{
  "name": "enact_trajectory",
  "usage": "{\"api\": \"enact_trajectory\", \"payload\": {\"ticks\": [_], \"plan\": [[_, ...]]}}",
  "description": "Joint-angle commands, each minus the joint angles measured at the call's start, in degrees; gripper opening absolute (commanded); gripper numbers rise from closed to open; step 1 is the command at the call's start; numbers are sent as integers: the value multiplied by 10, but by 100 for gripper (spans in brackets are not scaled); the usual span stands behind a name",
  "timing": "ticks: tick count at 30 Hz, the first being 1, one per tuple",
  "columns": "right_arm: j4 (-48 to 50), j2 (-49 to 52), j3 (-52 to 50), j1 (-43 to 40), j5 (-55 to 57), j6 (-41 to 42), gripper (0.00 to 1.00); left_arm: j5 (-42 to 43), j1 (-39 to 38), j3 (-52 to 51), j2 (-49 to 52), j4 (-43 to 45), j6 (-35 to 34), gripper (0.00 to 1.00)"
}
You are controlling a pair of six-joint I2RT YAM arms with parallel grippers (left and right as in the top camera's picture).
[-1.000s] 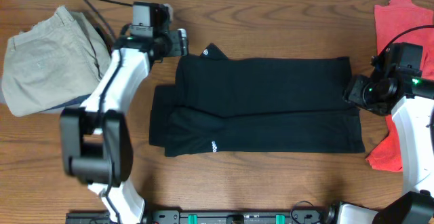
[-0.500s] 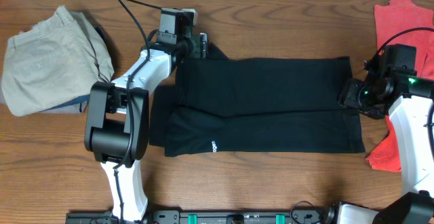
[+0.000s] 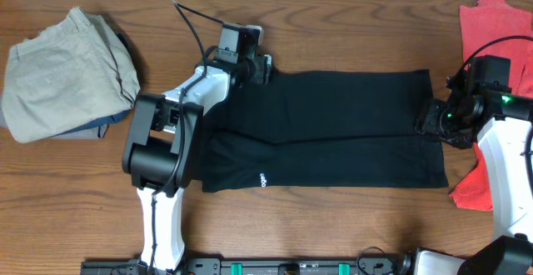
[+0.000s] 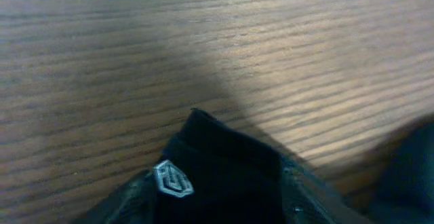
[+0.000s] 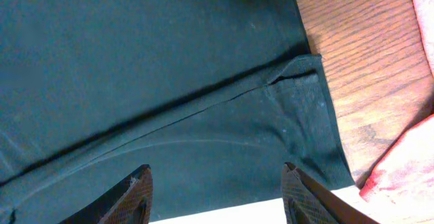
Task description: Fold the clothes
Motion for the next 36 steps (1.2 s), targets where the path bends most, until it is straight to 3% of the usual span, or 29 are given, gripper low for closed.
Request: {"api": "enact_trajectory", "payload": {"ticks": [1, 5, 9, 17, 25, 26, 28, 29, 32, 36], "plan": [[1, 0, 2, 7, -4, -4, 59, 0, 2, 13, 10, -2, 7, 37], [4, 0, 2, 7, -4, -4, 59, 0, 2, 13, 10, 1, 7, 21], [20, 0, 2, 7, -1, -4, 58, 0, 5, 18, 5, 5, 5, 13], [114, 28, 2, 7, 5, -40, 57, 0, 26, 27, -54, -5, -54, 12], [226, 126, 2, 7, 4, -53, 57, 0, 25, 27, -81, -61, -60, 12], [230, 139, 2, 7, 3, -53, 57, 1, 24, 27, -81, -57, -60, 15], [231, 159, 2, 8, 2, -51, 61, 0, 18, 27, -80, -46, -60, 45], [230, 168, 2, 8, 2, -51, 63, 0, 16, 27, -78, -40, -59, 50], [229, 179, 2, 8, 2, -52, 67, 0, 9, 27, -67, -10, -57, 60], [229, 177, 2, 8, 2, -52, 69, 0, 5, 27, -40, 31, -58, 63]]}}
